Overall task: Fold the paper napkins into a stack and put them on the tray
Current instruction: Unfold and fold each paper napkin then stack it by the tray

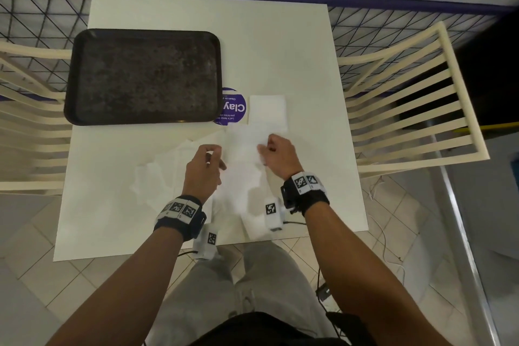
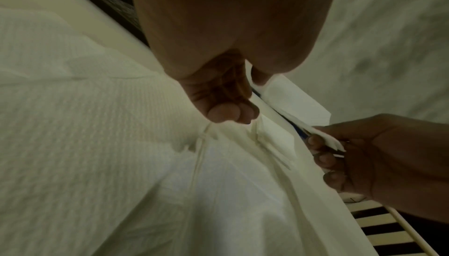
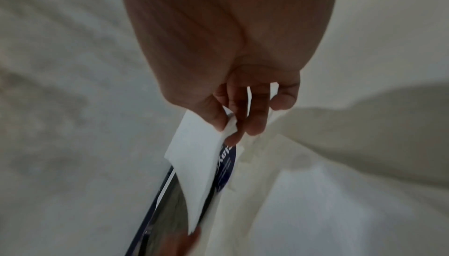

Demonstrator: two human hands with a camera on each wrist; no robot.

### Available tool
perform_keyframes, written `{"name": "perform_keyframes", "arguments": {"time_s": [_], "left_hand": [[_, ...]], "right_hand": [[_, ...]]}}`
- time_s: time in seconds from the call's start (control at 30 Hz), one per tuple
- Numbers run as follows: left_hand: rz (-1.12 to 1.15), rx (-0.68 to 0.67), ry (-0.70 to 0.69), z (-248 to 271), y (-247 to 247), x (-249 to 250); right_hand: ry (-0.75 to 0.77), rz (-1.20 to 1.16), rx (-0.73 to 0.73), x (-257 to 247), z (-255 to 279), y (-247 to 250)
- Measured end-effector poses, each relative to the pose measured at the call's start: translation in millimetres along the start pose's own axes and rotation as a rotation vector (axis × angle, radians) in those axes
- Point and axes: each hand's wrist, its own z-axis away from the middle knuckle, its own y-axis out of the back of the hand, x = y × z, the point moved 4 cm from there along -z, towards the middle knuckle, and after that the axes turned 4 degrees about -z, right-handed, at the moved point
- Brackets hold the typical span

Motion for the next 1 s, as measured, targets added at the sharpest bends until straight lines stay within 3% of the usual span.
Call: {"name": "perform_keyframes", "arguments": {"time_s": [0.23,0.47,0.7,0.8,1.0], "left_hand": [[-0.073,-0.096,0.075,1,2,-29],[-0.077,-0.086,0.123,0,3,-41],[-0.093,-0.1,0.117,-2,-2,-38],[-0.108,-0.116,0.101,-3,-5,-38],[-0.189,-0.125,0.107,-4,-11,-41]], "right_hand": [[-0.041,0.148,0.151,-11,-86,43],[-0.095,0.204,0.166,0,-120,49],[-0.085,0.038,0.34,9,-87,47],[-0.079,0.008,0.279,16,-56,34],[-0.193,0.217,0.069,50,-7,-6]]}}
